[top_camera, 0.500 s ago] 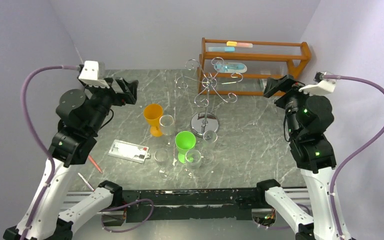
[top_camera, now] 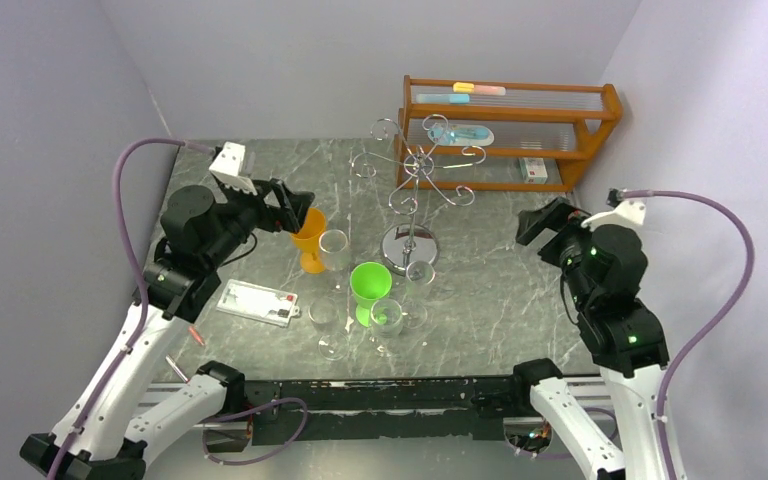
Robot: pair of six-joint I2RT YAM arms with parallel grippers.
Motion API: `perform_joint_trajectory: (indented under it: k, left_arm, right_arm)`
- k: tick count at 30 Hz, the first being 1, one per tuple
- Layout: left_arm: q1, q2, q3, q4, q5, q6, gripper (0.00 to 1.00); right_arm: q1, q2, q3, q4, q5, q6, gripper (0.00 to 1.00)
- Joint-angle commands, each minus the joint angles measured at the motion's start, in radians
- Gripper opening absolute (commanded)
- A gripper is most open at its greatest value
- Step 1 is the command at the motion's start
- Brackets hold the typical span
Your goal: Place the wine glass upside down on the wine glass rack
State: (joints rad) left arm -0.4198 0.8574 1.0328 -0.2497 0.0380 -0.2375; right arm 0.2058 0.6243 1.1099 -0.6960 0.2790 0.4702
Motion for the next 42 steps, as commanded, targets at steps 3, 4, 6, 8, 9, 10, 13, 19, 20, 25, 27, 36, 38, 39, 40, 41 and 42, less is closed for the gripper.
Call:
perform_joint_trajectory:
  k: [3,4,6,8,9,10,13,19,20,25,27,36,38,39,40,41,42]
  left_arm:
    - [-0.006,0.111,0.072,-0.065,0.266,0.011,0.88]
    - [-0.009,0.136,0.090,-0.105,0.257,0.013,0.84]
    - [-0.012,0.182,0.125,-0.172,0.205,0.012,0.76]
    - [-0.015,0.227,0.155,-0.221,0.164,0.015,0.67]
    - [-0.018,0.246,0.167,-0.239,0.151,0.013,0.62]
    - [-0.021,0.264,0.177,-0.255,0.134,0.008,0.58]
    - [-0.027,0.318,0.217,-0.343,-0.021,-0.045,0.48]
    - [-0.027,0.401,0.219,-0.457,-0.285,-0.115,0.60]
    - [-0.026,0.406,0.206,-0.451,-0.310,-0.127,0.62]
    - [-0.001,0.469,0.159,-0.415,-0.312,-0.165,0.51]
    - [0.012,0.499,0.138,-0.396,-0.291,-0.172,0.44]
    - [0.032,0.598,0.135,-0.394,-0.277,-0.162,0.27]
    - [0.035,0.596,0.141,-0.393,-0.272,-0.157,0.08]
    - [0.035,0.593,0.152,-0.398,-0.276,-0.154,0.05]
    - [0.035,0.590,0.164,-0.405,-0.282,-0.148,0.05]
    - [0.035,0.585,0.181,-0.414,-0.293,-0.144,0.05]
    - [0.035,0.579,0.200,-0.422,-0.308,-0.138,0.05]
  right_arm:
    - [-0.002,0.004,-0.149,-0.126,-0.160,0.100,0.89]
    - [-0.002,0.002,-0.173,-0.125,-0.164,0.108,0.87]
    - [-0.002,-0.003,-0.209,-0.116,-0.168,0.123,0.85]
    - [-0.002,-0.008,-0.240,-0.093,-0.193,0.137,0.83]
    - [-0.003,-0.011,-0.255,-0.074,-0.206,0.144,0.83]
    - [-0.002,-0.012,-0.267,-0.062,-0.216,0.152,0.82]
    - [-0.002,-0.008,-0.297,-0.030,-0.234,0.165,0.82]
    - [-0.003,0.031,-0.320,0.010,-0.239,0.135,0.80]
    - [-0.002,0.042,-0.321,0.014,-0.238,0.133,0.80]
    - [-0.002,0.059,-0.337,0.034,-0.252,0.138,0.79]
    - [-0.002,0.058,-0.342,0.038,-0.254,0.140,0.79]
    - [-0.002,0.062,-0.355,0.062,-0.245,0.146,0.79]
    - [-0.003,0.067,-0.354,0.070,-0.247,0.146,0.79]
    - [-0.002,0.069,-0.352,0.074,-0.247,0.146,0.79]
    - [-0.002,0.070,-0.348,0.076,-0.246,0.146,0.79]
    - [-0.002,0.071,-0.342,0.079,-0.242,0.145,0.79]
    - [-0.002,0.071,-0.335,0.078,-0.235,0.145,0.79]
